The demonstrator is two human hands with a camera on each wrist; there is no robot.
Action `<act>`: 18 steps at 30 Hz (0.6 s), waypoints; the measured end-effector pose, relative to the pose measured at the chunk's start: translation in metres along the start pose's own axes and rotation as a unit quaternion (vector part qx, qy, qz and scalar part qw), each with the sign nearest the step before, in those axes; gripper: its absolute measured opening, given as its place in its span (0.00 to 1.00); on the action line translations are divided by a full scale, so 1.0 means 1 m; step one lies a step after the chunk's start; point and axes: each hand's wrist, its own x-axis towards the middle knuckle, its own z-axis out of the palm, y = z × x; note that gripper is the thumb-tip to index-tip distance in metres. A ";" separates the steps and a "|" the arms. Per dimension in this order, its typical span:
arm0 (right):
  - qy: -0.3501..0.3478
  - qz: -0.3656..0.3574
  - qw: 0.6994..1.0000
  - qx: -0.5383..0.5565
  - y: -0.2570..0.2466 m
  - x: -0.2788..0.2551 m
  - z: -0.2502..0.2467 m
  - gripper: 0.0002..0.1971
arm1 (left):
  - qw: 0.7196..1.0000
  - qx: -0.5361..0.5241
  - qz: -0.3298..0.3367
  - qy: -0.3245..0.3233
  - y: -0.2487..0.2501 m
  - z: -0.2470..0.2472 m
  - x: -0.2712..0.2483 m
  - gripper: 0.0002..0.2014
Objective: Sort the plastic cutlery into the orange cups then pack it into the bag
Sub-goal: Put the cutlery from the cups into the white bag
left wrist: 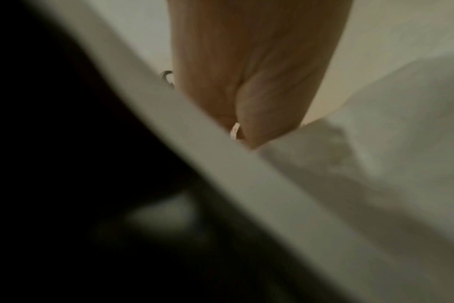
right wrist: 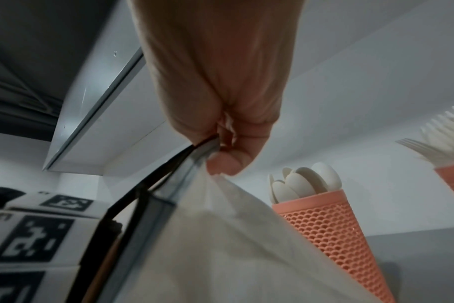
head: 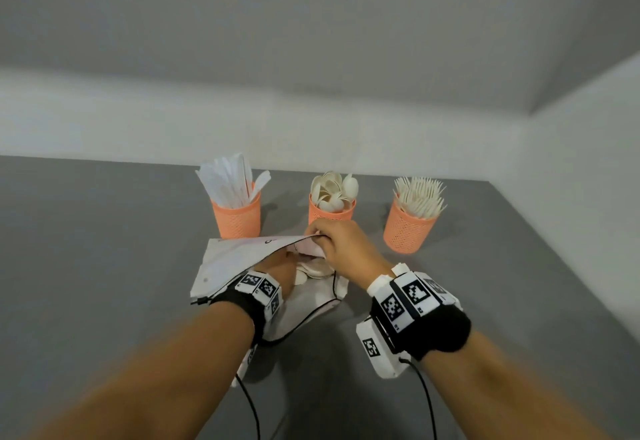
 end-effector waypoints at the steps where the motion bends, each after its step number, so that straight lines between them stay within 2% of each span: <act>1: 0.001 0.003 1.000 0.002 0.002 0.001 -0.001 0.12 | 1.000 -0.011 0.001 -0.009 -0.004 -0.003 0.000 0.21; 5: -0.006 0.009 1.000 0.002 0.003 0.005 -0.002 0.12 | 0.996 0.063 0.018 -0.054 -0.001 -0.015 -0.007 0.24; 7: -0.011 0.010 1.000 -0.001 0.004 0.006 -0.001 0.11 | 0.994 0.075 0.024 -0.079 0.000 -0.018 -0.013 0.28; 8: -0.014 0.008 1.000 -0.008 0.005 0.006 0.000 0.11 | 0.993 0.074 0.027 -0.085 0.000 -0.021 -0.017 0.26; 10: -0.014 0.006 1.000 -0.021 0.007 0.008 0.002 0.11 | 0.993 0.086 0.040 -0.069 0.004 -0.030 -0.029 0.18; 14: -0.018 -0.002 0.998 -0.062 0.003 0.011 0.006 0.10 | 0.980 0.194 0.047 0.010 0.018 -0.056 -0.057 0.14; 18: -0.030 0.000 0.995 -0.099 0.004 0.018 0.010 0.09 | 0.983 0.176 0.044 -0.001 0.026 -0.069 -0.077 0.12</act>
